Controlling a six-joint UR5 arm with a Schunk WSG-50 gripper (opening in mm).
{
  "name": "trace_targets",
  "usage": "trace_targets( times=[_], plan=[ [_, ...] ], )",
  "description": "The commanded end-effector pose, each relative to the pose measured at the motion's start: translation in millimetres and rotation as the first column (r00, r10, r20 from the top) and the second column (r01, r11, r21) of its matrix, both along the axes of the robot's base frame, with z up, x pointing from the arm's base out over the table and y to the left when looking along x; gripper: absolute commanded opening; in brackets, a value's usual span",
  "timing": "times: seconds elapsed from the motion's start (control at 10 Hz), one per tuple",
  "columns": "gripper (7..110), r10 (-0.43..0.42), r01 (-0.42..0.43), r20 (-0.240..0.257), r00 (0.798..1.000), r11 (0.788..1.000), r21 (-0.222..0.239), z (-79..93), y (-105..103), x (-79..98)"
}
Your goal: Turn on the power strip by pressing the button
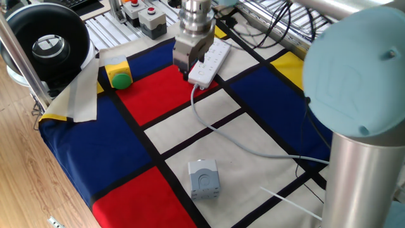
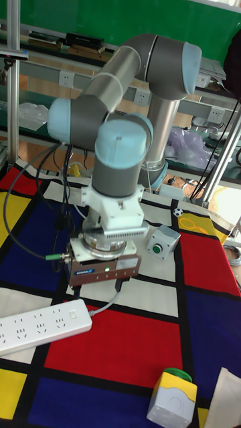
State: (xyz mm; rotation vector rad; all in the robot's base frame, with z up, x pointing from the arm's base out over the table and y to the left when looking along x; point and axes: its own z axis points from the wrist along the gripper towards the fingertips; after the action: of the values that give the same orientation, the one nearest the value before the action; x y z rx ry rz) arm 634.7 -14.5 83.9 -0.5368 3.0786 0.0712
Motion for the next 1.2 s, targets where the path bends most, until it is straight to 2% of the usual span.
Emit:
trace_targets(
  times=[0.0,0.3,0.6,1.1],
  plan=[
    [88,-0.008,0.007,0.036,0.999,0.999,0.031,40.2,2.4,-8.0],
    [88,-0.032,0.03,0.039,0.999,0.998,0.048,50.5,11.7,-24.9],
    [88,-0.044,0.042,0.066,0.997,0.998,0.037,49.1,13.5,-22.5],
    [88,-0.053,0.051,0.063,0.997,0.998,0.039,47.3,16.1,-22.2]
  ],
)
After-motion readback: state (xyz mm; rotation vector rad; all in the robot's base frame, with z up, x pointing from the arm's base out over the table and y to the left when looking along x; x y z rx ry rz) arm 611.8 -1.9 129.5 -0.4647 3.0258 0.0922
